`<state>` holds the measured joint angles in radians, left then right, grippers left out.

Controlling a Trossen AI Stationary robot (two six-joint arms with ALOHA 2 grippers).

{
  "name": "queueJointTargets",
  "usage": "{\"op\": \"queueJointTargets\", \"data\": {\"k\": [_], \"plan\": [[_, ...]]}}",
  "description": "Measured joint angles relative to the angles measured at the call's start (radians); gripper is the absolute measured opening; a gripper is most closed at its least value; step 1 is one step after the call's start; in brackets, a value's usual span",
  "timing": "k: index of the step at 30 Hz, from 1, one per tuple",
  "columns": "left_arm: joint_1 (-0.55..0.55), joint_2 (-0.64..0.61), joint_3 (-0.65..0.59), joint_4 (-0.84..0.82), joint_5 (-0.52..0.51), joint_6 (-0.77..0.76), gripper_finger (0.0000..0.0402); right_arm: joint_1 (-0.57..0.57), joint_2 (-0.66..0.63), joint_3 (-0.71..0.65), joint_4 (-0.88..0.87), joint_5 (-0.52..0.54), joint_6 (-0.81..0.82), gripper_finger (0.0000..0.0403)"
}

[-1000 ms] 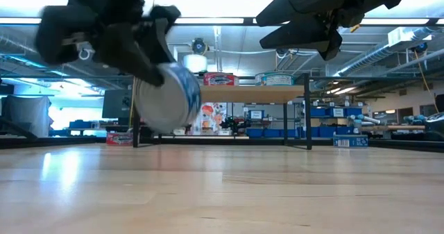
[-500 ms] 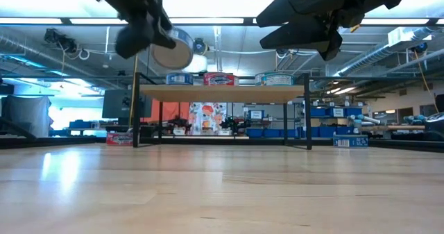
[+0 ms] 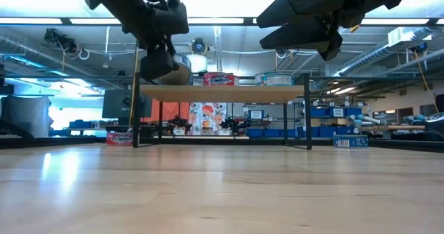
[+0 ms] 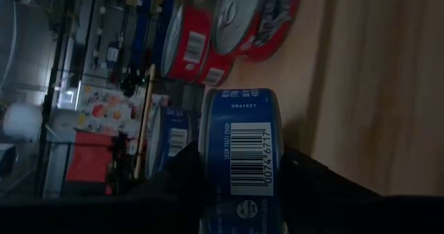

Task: Stack canned seafood by type on shelf
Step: Put the blue tuna can on the shelf aligned with the other blue tuna cans

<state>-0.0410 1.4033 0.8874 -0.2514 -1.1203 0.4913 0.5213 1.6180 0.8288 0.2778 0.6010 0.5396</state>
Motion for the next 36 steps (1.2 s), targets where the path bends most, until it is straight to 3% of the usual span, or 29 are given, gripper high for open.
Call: {"op": "queueJointTargets", "data": {"k": [7,15,20,36], "plan": [[0.078,-0.003,-0.004,0.002,0.052,0.006,0.0148,0.000,0.000,0.000,-0.002,0.000,0.000,0.0197],[0.128,0.000,-0.008,-0.017,0.118,-0.001,0.0231,0.000,0.000,0.000,-0.002,0.000,0.000,0.0196],[0.144,0.000,-0.008,-0.016,0.131,0.001,0.0229,0.000,0.000,0.000,-0.003,0.000,0.000,0.0196],[0.164,-0.002,0.037,-0.098,0.313,-0.017,0.0222,0.000,0.000,0.000,-0.003,0.000,0.000,0.0198]]}}
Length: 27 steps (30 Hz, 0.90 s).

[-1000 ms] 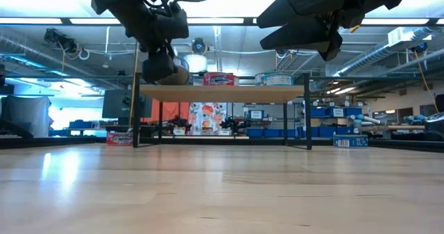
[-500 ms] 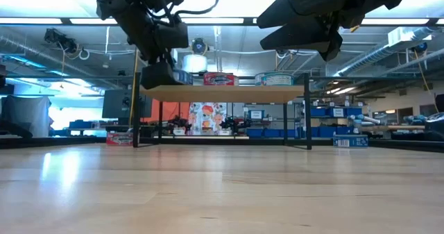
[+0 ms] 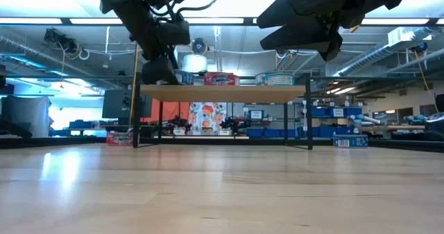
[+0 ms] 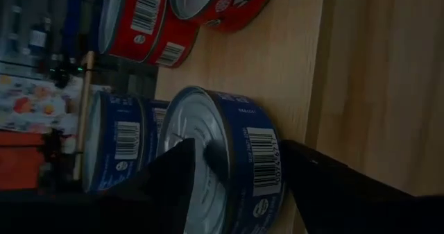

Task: Stack canned seafood by type on shelf
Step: Put the blue tuna can on the shelf aligned with the other blue tuna cans, then stack the yellow blue tuna can on top of the yellow blue tuna can on the shelf

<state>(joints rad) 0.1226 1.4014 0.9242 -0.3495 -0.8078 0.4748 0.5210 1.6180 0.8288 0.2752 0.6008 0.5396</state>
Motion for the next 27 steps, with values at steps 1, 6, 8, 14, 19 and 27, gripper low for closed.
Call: {"op": "queueJointTargets", "data": {"k": [1,6,8,14,19,27], "plan": [[0.001,0.000,0.010,-0.012,0.012,-0.007,0.0222,0.000,0.000,0.000,0.000,0.000,0.000,0.0198],[0.023,-0.002,0.049,-0.036,0.098,-0.040,0.0223,0.000,0.000,0.000,0.000,0.000,0.000,0.0201],[0.036,-0.003,0.054,-0.036,0.125,-0.043,0.0223,0.000,0.000,0.000,0.000,0.000,0.000,0.0201],[0.062,-0.005,0.054,-0.038,0.118,-0.037,0.0223,0.000,0.000,0.000,0.000,0.000,0.000,0.0202],[0.077,-0.031,0.054,-0.040,0.100,-0.036,0.0223,0.000,0.000,0.000,-0.001,0.000,0.000,0.0204],[0.075,-0.167,0.054,-0.064,0.121,-0.006,0.0223,0.000,0.000,0.000,-0.001,0.000,-0.012,0.0201]]}}
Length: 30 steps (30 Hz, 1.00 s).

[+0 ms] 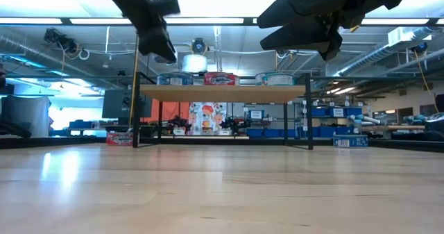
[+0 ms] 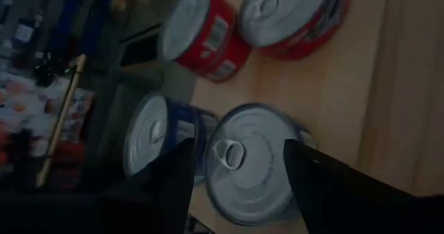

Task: Stack canned seafood by type on shelf
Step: Stack the yellow blue tuna can on top of the yellow blue tuna can on the shelf

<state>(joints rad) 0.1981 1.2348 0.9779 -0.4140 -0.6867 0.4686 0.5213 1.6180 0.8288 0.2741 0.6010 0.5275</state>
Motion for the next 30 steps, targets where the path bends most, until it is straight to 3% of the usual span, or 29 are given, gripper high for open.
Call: {"op": "queueJointTargets", "data": {"k": [3,8,11,14,18,20,30], "plan": [[-0.006,-0.070,0.000,-0.050,0.113,-0.040,0.0223,0.000,0.000,0.000,0.000,0.000,0.000,0.0200],[-0.026,-0.161,0.000,-0.105,0.437,-0.134,0.0223,0.000,0.000,0.000,0.000,0.000,-0.007,0.0191],[-0.048,-0.173,0.000,-0.133,0.603,-0.164,0.0223,-0.001,0.000,0.000,-0.003,0.000,-0.006,0.0180],[-0.083,-0.170,-0.019,-0.113,0.704,-0.183,0.0223,-0.001,0.000,0.000,-0.011,0.000,-0.006,0.0166],[-0.134,-0.162,-0.134,0.052,0.811,-0.184,0.0222,-0.001,0.000,0.000,-0.024,0.000,-0.007,0.0144],[-0.161,-0.163,-0.221,0.216,0.844,-0.185,0.0215,-0.004,0.000,0.000,-0.024,0.000,-0.002,0.0134],[-0.282,-0.168,-0.597,0.922,0.846,-0.289,0.0149,-0.007,0.000,0.000,-0.025,-0.011,-0.004,0.0103]]}}
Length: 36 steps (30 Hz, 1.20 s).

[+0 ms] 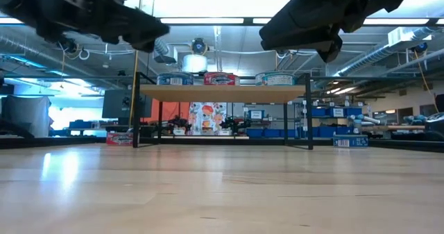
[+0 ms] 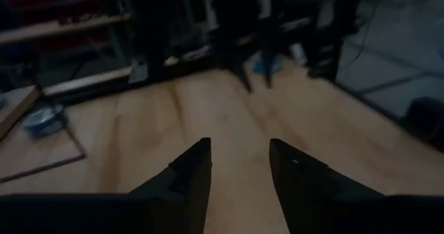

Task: Stack canned seafood by type on shelf
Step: Stack the yellow blue tuna can on top of the yellow blue tuna can on the shelf

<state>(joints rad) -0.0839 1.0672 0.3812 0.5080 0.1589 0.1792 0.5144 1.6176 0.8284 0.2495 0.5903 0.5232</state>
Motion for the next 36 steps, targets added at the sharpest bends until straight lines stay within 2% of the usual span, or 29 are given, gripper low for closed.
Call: {"op": "queueJointTargets", "data": {"k": [5,11,14,18,20,25,28,36], "plan": [[-0.041,0.000,-0.086,0.157,-0.019,-0.015,0.0132,-0.015,0.000,0.000,-0.004,-0.005,-0.002,0.0104],[-0.043,0.000,-0.093,0.175,-0.099,-0.065,0.0129,-0.075,0.000,0.000,-0.008,-0.083,0.024,0.0095],[-0.043,0.000,-0.093,0.175,-0.100,-0.075,0.0129,-0.087,0.000,0.000,-0.026,-0.142,0.025,0.0069],[-0.044,0.000,-0.093,0.168,-0.095,-0.054,0.0115,-0.060,0.000,0.002,-0.044,-0.207,0.024,0.0012],[-0.044,0.000,-0.093,0.158,-0.095,-0.047,0.0098,-0.036,0.000,0.024,-0.103,-0.250,0.056,0.0011],[-0.046,0.000,-0.093,0.154,-0.095,-0.027,0.0042,0.048,0.000,0.121,-0.405,-0.341,0.279,0.0006],[-0.046,0.000,-0.092,0.154,-0.095,-0.007,0.0011,0.109,0.000,0.155,-0.520,-0.417,0.454,0.0005],[-0.048,0.000,-0.092,0.152,-0.095,0.015,0.0009,0.259,0.000,0.165,-0.597,-0.653,0.884,0.0004]]}}
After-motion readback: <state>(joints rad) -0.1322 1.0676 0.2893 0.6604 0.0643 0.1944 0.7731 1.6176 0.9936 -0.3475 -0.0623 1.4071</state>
